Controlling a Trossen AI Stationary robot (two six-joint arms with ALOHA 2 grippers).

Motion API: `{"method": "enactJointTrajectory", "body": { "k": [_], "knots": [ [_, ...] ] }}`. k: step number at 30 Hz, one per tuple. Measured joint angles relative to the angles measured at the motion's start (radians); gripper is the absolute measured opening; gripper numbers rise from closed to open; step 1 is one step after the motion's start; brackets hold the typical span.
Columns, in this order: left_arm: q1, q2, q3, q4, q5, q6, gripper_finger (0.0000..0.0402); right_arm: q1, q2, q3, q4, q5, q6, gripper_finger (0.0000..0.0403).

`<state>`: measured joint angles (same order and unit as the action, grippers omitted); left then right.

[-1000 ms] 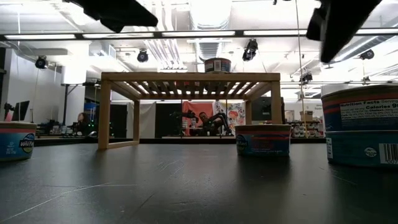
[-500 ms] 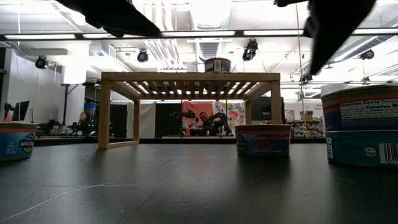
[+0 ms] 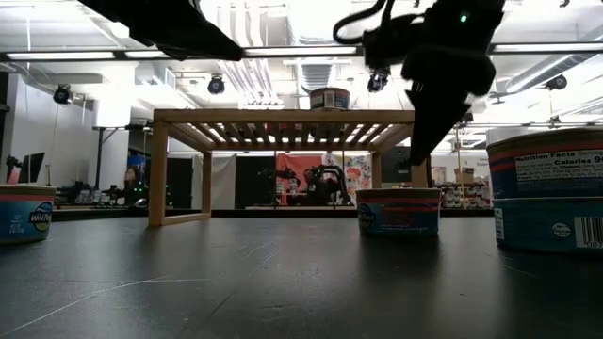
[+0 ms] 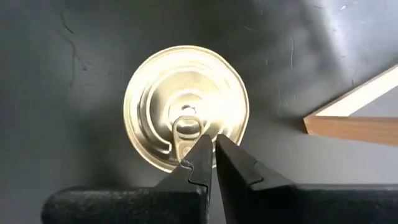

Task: Stack canned seafood by type on shelf
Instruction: Put the blue and pink tuna can on the shelf

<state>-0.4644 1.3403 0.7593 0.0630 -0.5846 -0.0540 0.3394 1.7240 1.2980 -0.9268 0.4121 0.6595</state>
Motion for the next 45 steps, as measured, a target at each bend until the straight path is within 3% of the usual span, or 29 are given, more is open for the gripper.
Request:
{"method": "enactJointTrajectory", "body": {
  "k": [21,32,39,45],
  "knots": [
    [-0.004,0.000,0.000,-0.007,-0.009,-0.037,0.0000,-0.001,0.120,0.003,0.196,-0.038,-0.061,0.0013],
    [-0.004,0.000,0.000,-0.007,-0.007,-0.042,0.0000,0.000,0.139,0.000,0.475,-0.156,-0.227,0.0013],
    [-0.004,0.000,0.000,-0.004,0.079,-0.048,0.0000,0.001,0.135,-0.002,0.564,-0.165,-0.313,0.0013],
    [-0.004,0.000,-0.002,-0.003,0.087,-0.067,0.0000,0.000,0.132,-0.002,0.564,-0.157,-0.343,0.0013]
  ]
}}
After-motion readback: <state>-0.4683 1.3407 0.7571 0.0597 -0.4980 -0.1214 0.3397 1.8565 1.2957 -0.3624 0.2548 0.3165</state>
